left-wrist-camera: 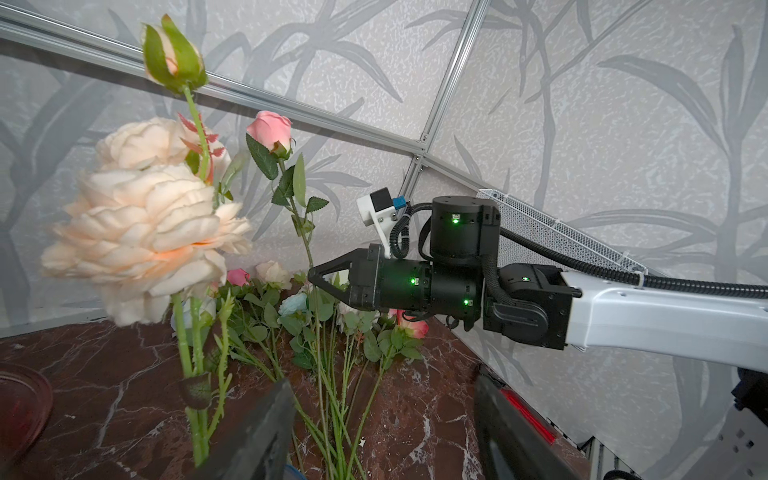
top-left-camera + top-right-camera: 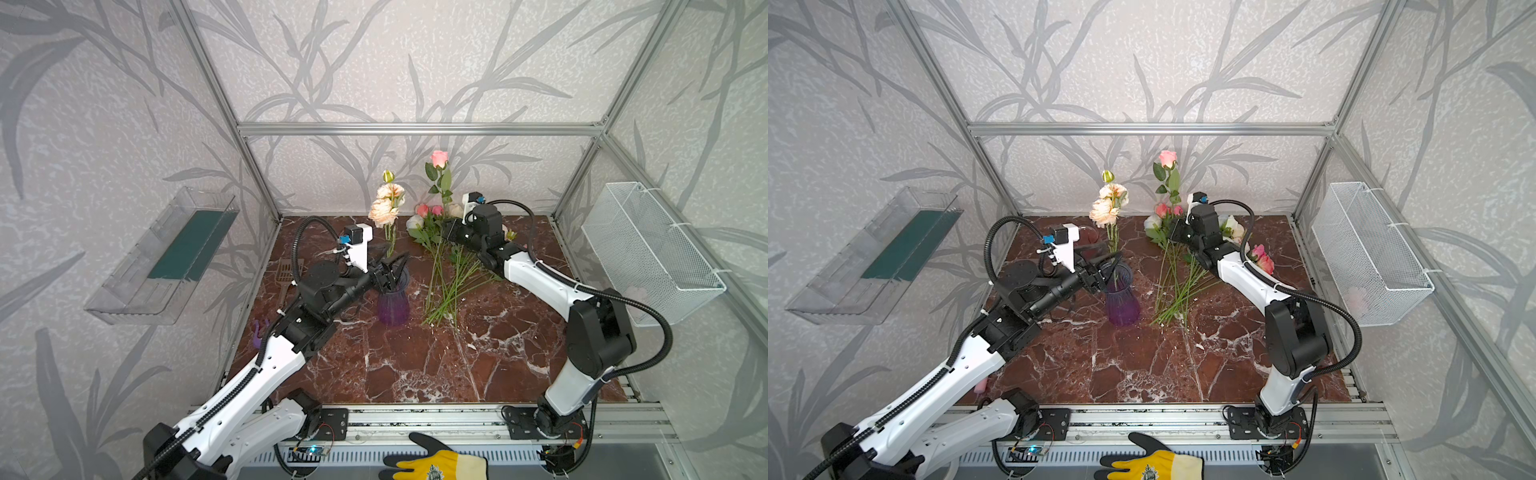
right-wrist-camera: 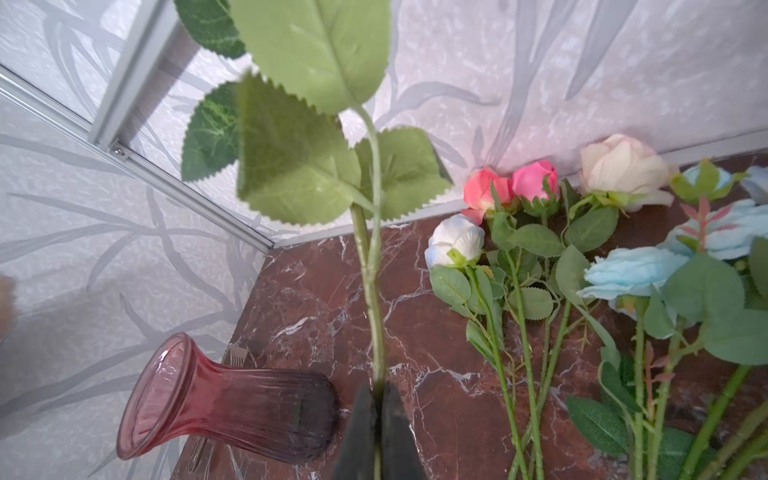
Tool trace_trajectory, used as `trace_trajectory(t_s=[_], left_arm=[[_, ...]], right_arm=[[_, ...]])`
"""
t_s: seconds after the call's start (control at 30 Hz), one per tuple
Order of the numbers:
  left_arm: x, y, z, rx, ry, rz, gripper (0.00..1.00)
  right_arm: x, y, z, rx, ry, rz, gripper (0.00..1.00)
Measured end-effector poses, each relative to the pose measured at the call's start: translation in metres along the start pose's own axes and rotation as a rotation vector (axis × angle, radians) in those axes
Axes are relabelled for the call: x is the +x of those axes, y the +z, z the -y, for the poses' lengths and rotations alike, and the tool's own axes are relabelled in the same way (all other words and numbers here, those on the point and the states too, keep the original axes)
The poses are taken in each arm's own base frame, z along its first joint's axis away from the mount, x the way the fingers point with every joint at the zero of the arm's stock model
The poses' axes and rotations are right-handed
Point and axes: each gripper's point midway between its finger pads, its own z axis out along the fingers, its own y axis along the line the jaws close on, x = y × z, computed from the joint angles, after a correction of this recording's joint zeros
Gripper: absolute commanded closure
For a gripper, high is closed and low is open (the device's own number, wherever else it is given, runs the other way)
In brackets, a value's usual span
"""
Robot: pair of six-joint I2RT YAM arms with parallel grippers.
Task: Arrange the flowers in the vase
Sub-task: 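Grasp a pink rose stem with the right gripper and lift it, then carry the pink rose to the purple vase and lower its stem in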
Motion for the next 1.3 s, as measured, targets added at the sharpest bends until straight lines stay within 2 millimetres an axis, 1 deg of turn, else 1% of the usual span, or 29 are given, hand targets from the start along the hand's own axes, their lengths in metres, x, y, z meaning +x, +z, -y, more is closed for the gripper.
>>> trace_trajectory(t_s=[0.13,0.3,0.43,0.63,0.8,0.9,1.07,1.13,1.2,1.3], left_arm=[[-0.001,-0.001,-0.001,-0.009,0.005,0.003,0.3],[-0.001,-0.002,-0.002,-0.013,0.008,0.002,0.3],[0.003,0.0,-0.001,-0.004,0.005,-0.014,0.3],[0.018,0.013,0.008,0.068,-0.007,-0.095,0.3],[0.025,0.016,0.021,0.147,-0.013,-0.148,0.32],[0.024,0.015,0.029,0.191,-0.005,-0.161,0.33],[0.021,0.008,0.033,0.196,0.033,-0.162,0.31],[0.012,0.001,0.032,0.173,0.057,-0.133,0.31],[-0.003,-0.008,0.031,0.139,0.084,-0.079,0.3],[-0.025,-0.025,0.021,0.052,0.112,0.021,0.28]], right_arm=[[-0.008,-0.022,-0.015,-0.032,-0.019,0.054,1.0],[-0.015,-0.056,-0.043,-0.086,-0.063,0.121,1.0],[-0.023,-0.081,-0.065,-0.135,-0.092,0.173,1.0],[-0.031,-0.121,-0.087,-0.19,-0.125,0.232,1.0],[-0.041,-0.151,-0.111,-0.249,-0.156,0.284,1.0],[-0.041,-0.161,-0.127,-0.289,-0.174,0.294,1.0],[-0.038,-0.167,-0.151,-0.336,-0.206,0.297,1.0],[-0.041,-0.169,-0.163,-0.359,-0.215,0.307,1.0],[-0.047,-0.171,-0.176,-0.381,-0.223,0.321,1.0],[-0.06,-0.173,-0.197,-0.414,-0.235,0.354,1.0]])
